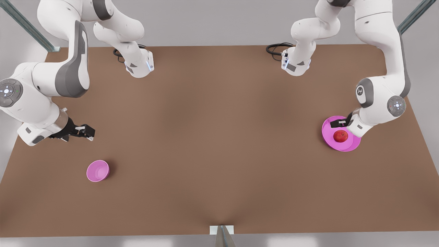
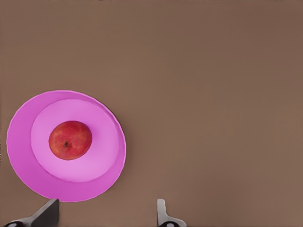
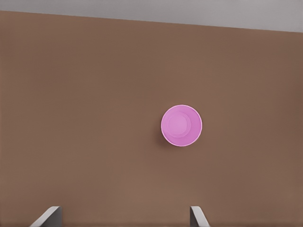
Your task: Use the left arm to pick up the apple from the plate, transfer it to the gripper of the right arm, and then use the right arm to place it into the bowl
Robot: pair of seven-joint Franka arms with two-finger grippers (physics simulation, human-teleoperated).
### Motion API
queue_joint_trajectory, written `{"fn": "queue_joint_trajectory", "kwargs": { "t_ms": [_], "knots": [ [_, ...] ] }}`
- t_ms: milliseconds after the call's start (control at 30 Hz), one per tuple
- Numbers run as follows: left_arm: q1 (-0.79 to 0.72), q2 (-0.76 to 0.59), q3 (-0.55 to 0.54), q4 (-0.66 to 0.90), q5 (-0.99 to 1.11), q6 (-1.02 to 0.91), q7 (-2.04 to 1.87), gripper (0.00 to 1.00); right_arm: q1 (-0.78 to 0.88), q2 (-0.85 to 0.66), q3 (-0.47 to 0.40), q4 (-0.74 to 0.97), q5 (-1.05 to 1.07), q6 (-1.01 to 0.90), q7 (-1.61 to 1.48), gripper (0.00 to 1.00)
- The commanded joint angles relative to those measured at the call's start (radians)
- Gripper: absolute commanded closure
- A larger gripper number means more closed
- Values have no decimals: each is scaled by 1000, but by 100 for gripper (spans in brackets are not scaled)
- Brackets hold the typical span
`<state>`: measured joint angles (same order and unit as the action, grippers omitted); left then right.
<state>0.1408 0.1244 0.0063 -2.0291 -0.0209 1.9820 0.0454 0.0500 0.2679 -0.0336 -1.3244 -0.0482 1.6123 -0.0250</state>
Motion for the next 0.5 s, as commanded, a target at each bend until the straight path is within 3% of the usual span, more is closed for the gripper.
{"fn": "queue_joint_trajectory", "kwargs": {
  "t_ms": [0,467],
  "knots": [
    [6,20,3,-13,2,213,25,0,-1,-1,0,1,1,0,-4,0],
    [52,127,73,-134,2,402,125,0,-4,-1,3,2,16,-2,2,0]
  ]
}}
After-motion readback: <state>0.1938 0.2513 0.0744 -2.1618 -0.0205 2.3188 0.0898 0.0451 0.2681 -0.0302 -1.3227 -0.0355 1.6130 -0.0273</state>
